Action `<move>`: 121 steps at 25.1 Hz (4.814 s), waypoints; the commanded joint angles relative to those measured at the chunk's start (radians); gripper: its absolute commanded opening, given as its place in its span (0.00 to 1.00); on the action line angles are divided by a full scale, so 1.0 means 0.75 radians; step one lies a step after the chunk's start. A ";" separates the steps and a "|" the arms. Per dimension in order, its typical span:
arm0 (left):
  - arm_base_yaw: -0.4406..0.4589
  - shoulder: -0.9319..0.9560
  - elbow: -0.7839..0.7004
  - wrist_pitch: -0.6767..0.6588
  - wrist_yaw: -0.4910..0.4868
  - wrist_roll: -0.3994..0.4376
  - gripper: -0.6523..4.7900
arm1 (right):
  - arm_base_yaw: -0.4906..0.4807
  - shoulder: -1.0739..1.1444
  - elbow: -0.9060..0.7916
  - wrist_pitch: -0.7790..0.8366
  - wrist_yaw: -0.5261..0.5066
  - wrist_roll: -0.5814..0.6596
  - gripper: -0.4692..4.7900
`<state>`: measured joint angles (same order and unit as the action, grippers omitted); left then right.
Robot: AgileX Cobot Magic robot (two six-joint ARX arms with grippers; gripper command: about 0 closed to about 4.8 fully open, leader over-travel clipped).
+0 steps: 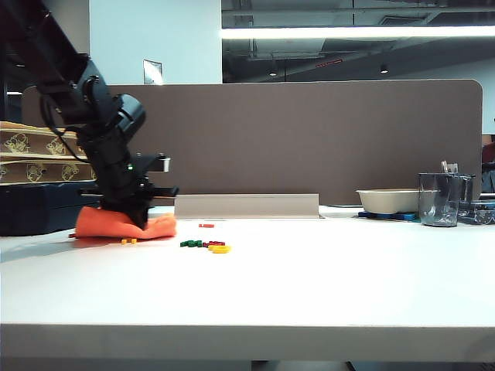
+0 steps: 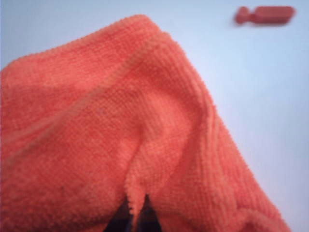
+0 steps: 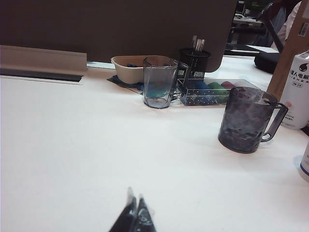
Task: Use an orange cloth to wipe the letter magnets on the table away for a distance.
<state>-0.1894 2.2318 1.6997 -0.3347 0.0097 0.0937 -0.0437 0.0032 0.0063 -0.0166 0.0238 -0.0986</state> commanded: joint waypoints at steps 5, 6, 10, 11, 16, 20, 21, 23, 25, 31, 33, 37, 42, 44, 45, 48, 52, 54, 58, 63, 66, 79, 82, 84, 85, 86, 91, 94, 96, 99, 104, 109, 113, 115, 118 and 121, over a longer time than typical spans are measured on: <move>0.078 -0.003 -0.008 -0.033 -0.022 0.004 0.11 | 0.000 -0.003 -0.008 0.018 -0.001 0.002 0.09; 0.091 -0.003 -0.008 -0.033 -0.018 0.004 0.11 | 0.000 -0.003 -0.008 0.018 -0.001 0.002 0.09; 0.126 -0.003 -0.008 -0.032 -0.017 0.004 0.11 | 0.000 -0.003 -0.008 0.018 -0.001 0.002 0.09; 0.135 -0.003 -0.008 -0.031 -0.017 0.004 0.11 | 0.000 -0.003 -0.008 0.018 -0.001 0.002 0.09; 0.181 -0.033 -0.007 -0.021 0.056 -0.067 0.11 | 0.000 -0.003 -0.008 0.017 -0.001 0.002 0.09; 0.164 -0.089 -0.007 0.034 0.113 -0.067 0.11 | 0.000 -0.003 -0.008 0.017 -0.001 0.002 0.09; 0.158 -0.103 -0.007 0.050 0.123 -0.068 0.11 | 0.000 -0.003 -0.008 0.017 -0.001 0.002 0.09; 0.138 -0.136 -0.005 0.081 0.172 -0.068 0.11 | 0.000 -0.003 -0.008 0.017 -0.001 0.002 0.09; 0.119 -0.164 -0.002 0.097 0.218 -0.072 0.11 | 0.000 -0.003 -0.008 0.017 -0.001 0.002 0.09; -0.075 -0.260 0.000 0.109 0.299 -0.091 0.11 | 0.000 -0.003 -0.008 0.018 -0.001 0.002 0.09; -0.163 -0.273 0.000 0.111 0.333 -0.091 0.11 | 0.000 -0.003 -0.008 0.018 -0.001 0.002 0.09; -0.363 -0.274 0.000 0.140 0.344 -0.053 0.11 | 0.001 -0.003 -0.008 0.017 -0.003 0.002 0.09; -0.542 -0.274 0.000 0.154 0.343 -0.018 0.11 | 0.001 -0.003 -0.008 0.017 -0.006 0.002 0.09; -0.602 -0.268 -0.001 0.146 0.342 -0.016 0.11 | 0.001 -0.003 -0.008 0.018 -0.006 0.002 0.09; -0.618 -0.266 -0.001 0.139 0.342 -0.017 0.11 | 0.001 -0.003 -0.008 0.018 -0.006 0.003 0.09; -0.642 -0.241 -0.028 0.141 0.306 -0.031 0.11 | 0.001 -0.003 -0.008 0.019 -0.006 0.003 0.09; -0.633 -0.242 -0.171 0.169 0.255 -0.031 0.11 | 0.001 -0.003 -0.008 0.018 -0.006 0.003 0.09; -0.626 -0.242 -0.259 0.210 0.259 -0.031 0.11 | 0.001 -0.003 -0.008 0.018 -0.006 0.002 0.09; -0.627 -0.241 -0.466 0.323 0.262 -0.032 0.11 | 0.001 -0.003 -0.008 0.018 -0.006 0.003 0.09; -0.625 -0.241 -0.601 0.384 0.261 -0.031 0.11 | 0.001 -0.003 -0.008 0.018 -0.006 0.003 0.09; -0.608 -0.241 -0.719 0.479 0.261 -0.129 0.11 | 0.001 -0.003 -0.008 0.018 -0.006 0.003 0.09; -0.305 -0.317 -0.789 0.549 0.258 -0.264 0.11 | 0.001 -0.003 -0.008 0.018 -0.006 0.003 0.09; -0.224 -0.338 -0.789 0.548 0.258 -0.253 0.11 | 0.001 -0.003 -0.008 0.018 -0.006 0.003 0.09; -0.160 -0.362 -0.789 0.547 0.257 -0.197 0.11 | 0.001 -0.003 -0.008 0.018 -0.006 0.003 0.09; -0.121 -0.380 -0.789 0.546 0.257 -0.158 0.11 | 0.001 -0.003 -0.008 0.018 -0.006 0.003 0.09; -0.102 -0.388 -0.789 0.546 0.257 -0.143 0.11 | 0.001 -0.003 -0.008 0.017 -0.006 0.003 0.09; 0.071 -0.459 -0.789 0.538 0.257 -0.084 0.11 | 0.001 -0.003 -0.008 0.017 -0.006 0.003 0.09; 0.154 -0.477 -0.789 0.538 0.261 -0.084 0.11 | 0.001 -0.003 -0.008 0.017 -0.006 0.003 0.09; 0.201 -0.483 -0.789 0.538 0.262 -0.073 0.11 | 0.001 -0.003 -0.008 0.017 -0.006 0.002 0.09; 0.230 -0.500 -0.784 0.537 0.309 -0.055 0.11 | 0.001 -0.003 -0.008 0.017 -0.006 0.003 0.09; 0.192 -0.615 -0.775 0.627 0.463 -0.055 0.11 | 0.001 -0.003 -0.008 0.015 -0.006 0.003 0.09; 0.097 -0.751 -0.757 0.817 0.503 -0.123 0.11 | 0.001 -0.003 -0.008 0.015 -0.007 0.003 0.09; 0.031 -0.750 -0.673 0.814 0.500 -0.166 0.11 | 0.001 -0.003 -0.008 0.016 -0.007 0.003 0.09; -0.005 -0.740 -0.624 0.814 0.492 -0.166 0.11 | 0.001 -0.003 -0.008 0.017 -0.007 0.003 0.09; -0.060 -0.708 -0.540 0.813 0.492 -0.166 0.11 | 0.001 -0.003 -0.008 0.018 -0.007 0.003 0.09; -0.125 -0.606 -0.407 0.813 0.491 -0.169 0.11 | 0.001 -0.003 -0.008 0.018 -0.007 0.003 0.09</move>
<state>-0.2722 1.7542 1.3678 0.2699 0.3805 -0.0277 -0.0433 0.0032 0.0063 -0.0174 0.0223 -0.0982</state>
